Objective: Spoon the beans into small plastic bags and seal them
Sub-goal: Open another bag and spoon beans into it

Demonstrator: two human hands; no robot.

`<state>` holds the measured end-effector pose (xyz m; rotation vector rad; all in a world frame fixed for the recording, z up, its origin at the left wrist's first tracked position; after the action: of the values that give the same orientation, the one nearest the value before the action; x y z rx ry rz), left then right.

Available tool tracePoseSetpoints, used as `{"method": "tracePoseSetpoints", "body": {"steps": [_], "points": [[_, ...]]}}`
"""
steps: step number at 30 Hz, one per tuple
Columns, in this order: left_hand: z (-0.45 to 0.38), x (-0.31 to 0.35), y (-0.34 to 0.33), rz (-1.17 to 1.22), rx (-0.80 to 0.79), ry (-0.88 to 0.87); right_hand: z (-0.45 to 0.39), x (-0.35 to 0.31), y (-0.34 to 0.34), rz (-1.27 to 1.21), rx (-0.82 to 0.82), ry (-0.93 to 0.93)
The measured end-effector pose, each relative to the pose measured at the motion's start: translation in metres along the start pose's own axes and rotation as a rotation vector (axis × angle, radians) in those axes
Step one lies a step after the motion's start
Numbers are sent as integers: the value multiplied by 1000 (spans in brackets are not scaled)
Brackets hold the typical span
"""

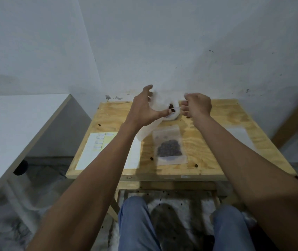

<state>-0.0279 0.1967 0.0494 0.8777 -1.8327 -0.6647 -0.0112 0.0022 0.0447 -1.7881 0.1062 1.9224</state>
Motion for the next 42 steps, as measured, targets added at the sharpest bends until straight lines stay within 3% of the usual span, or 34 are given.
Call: {"method": "tracePoseSetpoints", "body": {"steps": [4, 11, 19, 25, 31, 35, 42], "points": [[-2, -16, -13, -65, -25, 64, -11, 31, 21, -53, 202, -183], [-6, -38, -32, -77, -114, 123, -27, 56, 10, -218, 141, -305], [-22, -43, -54, -91, -193, 139, -63, 69, -9, -40, 103, -162], [-29, -43, -65, -82, -212, 111, -75, 70, -18, 287, 105, 100], [-37, -46, -66, -82, -224, 140, -69, 55, -20, 212, -26, 274], [-37, -41, -66, -77, -220, 157, -71, 54, -26, 332, -165, 240], [-31, -35, -60, -95, -217, 166, -69, 46, -20, 177, -30, 217]]}}
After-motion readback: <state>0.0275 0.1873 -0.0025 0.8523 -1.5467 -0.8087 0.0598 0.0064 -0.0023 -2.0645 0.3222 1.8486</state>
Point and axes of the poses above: each hand's wrist, its own z-axis away from the middle knuckle, its own y-axis out of the back of the hand, x = y × z, the point moved 2 cm from there along -z, towards the middle knuckle, and after that the axes turned 15 degrees about -z, right-handed, at the moved point
